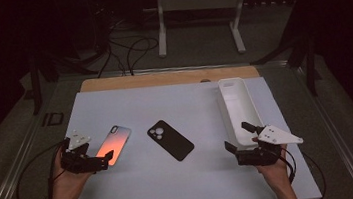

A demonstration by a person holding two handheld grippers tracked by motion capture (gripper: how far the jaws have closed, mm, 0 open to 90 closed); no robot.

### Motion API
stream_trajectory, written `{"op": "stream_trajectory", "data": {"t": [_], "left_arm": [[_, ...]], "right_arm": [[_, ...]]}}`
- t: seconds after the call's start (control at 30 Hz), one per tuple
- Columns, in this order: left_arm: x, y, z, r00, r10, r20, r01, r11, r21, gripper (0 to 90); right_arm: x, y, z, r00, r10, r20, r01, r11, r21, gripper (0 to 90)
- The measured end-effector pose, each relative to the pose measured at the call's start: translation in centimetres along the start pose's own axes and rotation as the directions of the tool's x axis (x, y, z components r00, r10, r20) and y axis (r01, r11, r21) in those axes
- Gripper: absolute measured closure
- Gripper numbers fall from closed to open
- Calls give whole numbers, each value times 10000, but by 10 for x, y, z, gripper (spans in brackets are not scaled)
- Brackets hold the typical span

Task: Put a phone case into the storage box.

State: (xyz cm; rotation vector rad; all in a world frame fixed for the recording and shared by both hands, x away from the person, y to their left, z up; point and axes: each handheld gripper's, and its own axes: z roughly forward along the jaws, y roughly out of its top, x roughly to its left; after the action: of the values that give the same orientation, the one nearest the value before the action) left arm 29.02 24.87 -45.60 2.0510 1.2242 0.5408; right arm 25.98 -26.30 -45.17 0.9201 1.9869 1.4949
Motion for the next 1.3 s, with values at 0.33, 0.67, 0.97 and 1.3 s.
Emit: {"op": "stream_trajectory", "data": {"t": [0.33, 0.67, 0.97, 1.3], "left_arm": [[6, 2, 19, 9997, -133, 184, 119, 9973, 721, 1], [5, 7, 36, 9998, 192, 47, -196, 9902, 1386, 1], [-1, 15, 52, 9985, 543, 66, -546, 9814, 1840, 5], [-1, 11, 64, 9985, 544, 48, -541, 9732, 2236, 4]], "right_arm": [[-1, -1, 1, 10000, 42, 37, -42, 10000, 65, 92], [0, -2, 3, 10000, 23, 33, -24, 9999, 167, 93], [-1, -2, 2, 10000, 25, 64, -26, 9999, 162, 93], [-1, -2, 2, 9999, 49, 88, -51, 9998, 214, 93]]}}
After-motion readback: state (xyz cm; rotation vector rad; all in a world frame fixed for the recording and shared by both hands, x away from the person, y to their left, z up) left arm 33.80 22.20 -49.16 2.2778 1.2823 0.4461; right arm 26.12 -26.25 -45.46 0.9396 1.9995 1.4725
